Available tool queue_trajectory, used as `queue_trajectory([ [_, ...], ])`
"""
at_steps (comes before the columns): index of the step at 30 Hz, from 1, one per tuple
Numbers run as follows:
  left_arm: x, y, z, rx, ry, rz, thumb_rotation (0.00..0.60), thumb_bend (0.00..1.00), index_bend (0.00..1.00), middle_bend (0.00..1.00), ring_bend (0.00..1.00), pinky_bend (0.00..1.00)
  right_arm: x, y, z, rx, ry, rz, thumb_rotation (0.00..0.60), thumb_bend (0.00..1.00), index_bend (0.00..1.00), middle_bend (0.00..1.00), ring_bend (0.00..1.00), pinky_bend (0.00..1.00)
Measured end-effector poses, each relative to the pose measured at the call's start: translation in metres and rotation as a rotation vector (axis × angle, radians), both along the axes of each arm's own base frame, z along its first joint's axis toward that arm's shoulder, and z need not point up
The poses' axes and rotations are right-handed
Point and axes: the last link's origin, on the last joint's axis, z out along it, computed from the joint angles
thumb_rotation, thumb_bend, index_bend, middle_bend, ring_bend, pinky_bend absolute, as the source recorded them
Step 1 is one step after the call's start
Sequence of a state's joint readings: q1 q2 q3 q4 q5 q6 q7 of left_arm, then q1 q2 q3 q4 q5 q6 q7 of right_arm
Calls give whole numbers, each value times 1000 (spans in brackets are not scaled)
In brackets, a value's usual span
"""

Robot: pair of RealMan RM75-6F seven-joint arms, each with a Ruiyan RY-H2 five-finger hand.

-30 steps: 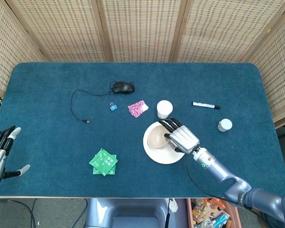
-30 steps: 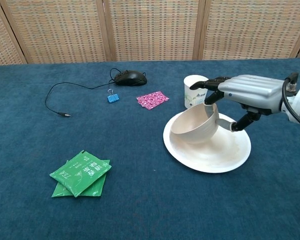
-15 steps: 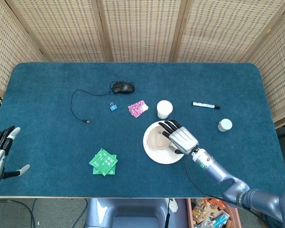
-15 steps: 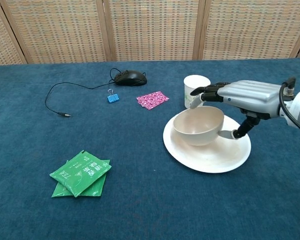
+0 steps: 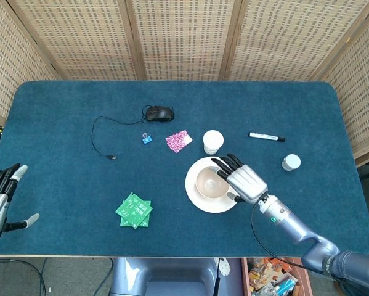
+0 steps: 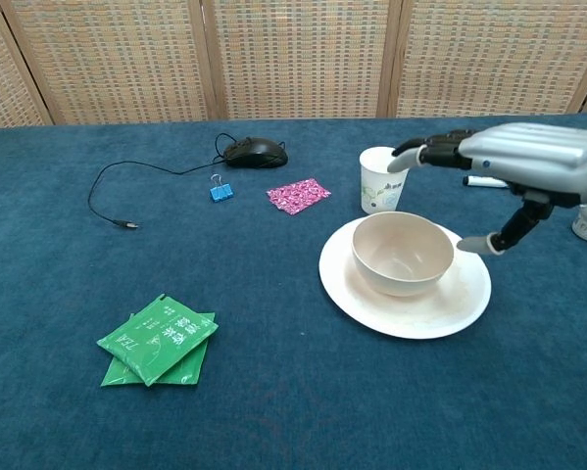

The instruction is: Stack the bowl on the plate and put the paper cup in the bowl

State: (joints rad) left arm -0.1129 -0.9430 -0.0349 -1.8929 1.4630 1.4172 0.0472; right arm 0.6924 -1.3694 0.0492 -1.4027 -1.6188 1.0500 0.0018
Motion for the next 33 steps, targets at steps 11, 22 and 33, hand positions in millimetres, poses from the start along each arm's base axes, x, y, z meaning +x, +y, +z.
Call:
queue_trajectory([
  [11,1,3,-1,-1,11,-1,600,0,0,0,0,0,43,-41,42,-97,-26,7,600,268,129,7,0,0],
  [22,-3,10,-4,-12,13,30,600,0,0,0,0,0,63,-99,18,-106,26,-89,600,270,243,6,0,0],
  [33,-8,19,-5,-10,20,53,600,0,0,0,0,0,42,-126,-29,-70,63,-197,600,270,323,7,0,0],
])
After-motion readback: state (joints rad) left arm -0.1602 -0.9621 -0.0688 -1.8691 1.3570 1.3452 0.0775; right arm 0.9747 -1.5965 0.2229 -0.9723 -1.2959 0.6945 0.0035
